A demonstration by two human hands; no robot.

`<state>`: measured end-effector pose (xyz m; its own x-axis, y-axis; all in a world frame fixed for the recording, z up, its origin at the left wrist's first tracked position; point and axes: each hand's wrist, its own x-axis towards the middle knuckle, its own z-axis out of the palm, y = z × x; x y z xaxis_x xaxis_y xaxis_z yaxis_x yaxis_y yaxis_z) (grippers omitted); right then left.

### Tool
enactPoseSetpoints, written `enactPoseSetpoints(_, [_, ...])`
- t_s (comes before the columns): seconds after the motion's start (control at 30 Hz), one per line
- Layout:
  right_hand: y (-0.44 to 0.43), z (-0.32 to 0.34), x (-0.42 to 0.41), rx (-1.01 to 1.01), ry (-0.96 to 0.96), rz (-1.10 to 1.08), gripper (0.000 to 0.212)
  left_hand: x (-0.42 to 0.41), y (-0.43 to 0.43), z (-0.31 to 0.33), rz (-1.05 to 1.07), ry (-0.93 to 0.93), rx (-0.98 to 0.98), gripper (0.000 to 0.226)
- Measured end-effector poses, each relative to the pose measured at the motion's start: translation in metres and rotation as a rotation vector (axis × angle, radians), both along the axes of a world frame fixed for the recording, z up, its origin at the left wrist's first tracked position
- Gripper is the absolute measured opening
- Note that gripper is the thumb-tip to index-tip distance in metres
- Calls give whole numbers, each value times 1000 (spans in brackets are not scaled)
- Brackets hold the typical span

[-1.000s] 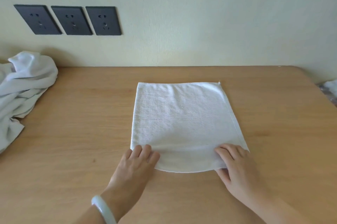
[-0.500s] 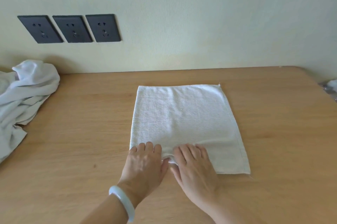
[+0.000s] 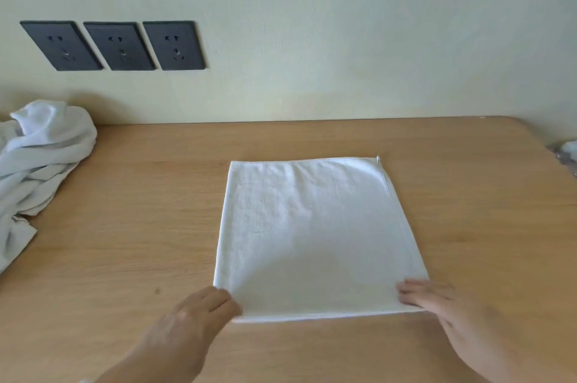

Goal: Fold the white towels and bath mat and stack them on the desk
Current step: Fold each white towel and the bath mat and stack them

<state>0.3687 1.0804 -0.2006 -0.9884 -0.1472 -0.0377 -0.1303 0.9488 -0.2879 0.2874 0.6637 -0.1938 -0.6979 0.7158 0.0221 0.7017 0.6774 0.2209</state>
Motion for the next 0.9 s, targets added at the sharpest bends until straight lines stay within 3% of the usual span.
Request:
enactPoseSetpoints(0.07, [1, 40, -10, -169, -265, -46, 62, -7, -11, 19, 31, -172, -30, 70])
enactPoseSetpoints(0.1, [1, 55, -18, -330, -369, -80, 56, -13, -13, 30, 71, -317, -27, 64])
enactPoseSetpoints(0.17, [5, 68, -38, -652, -415, -223, 36, -25, -16, 42, 211, -713, 131, 38])
enactPoseSetpoints(0.2, [4, 71, -47, -769, -404, -296, 26, -31, -15, 44, 297, -807, 245, 28])
enactPoseSetpoints(0.27, [-6, 67, -59, -877, -431, -426, 12, -38, -9, 43, 493, -950, 486, 22])
enactPoseSetpoints(0.33, [-17, 50, -62, -871, -468, -533, 15, -37, 0, 34, 662, -1022, 609, 13])
enactPoseSetpoints(0.4, [-27, 39, -59, -841, -441, -582, 13, -30, 8, 22, 782, -969, 646, 8])
enactPoseSetpoints(0.53, [-35, 47, -52, -739, -268, -516, 26, -19, 15, 22, 868, -764, 681, 28])
enactPoseSetpoints(0.63, [-35, 72, -61, -791, -183, -518, 33, -24, 22, 41, 844, -688, 773, 9])
enactPoseSetpoints(0.7, [-30, 78, -76, -867, -170, -564, 28, -38, 27, 50, 849, -620, 790, 24])
enactPoseSetpoints(0.8, [-28, 63, -104, -855, -197, -635, 28, -71, 37, 42, 928, -489, 692, 17])
enactPoseSetpoints(0.9, [-28, 31, -125, -692, -189, -647, 39, -92, 43, 15, 960, -405, 510, 18])
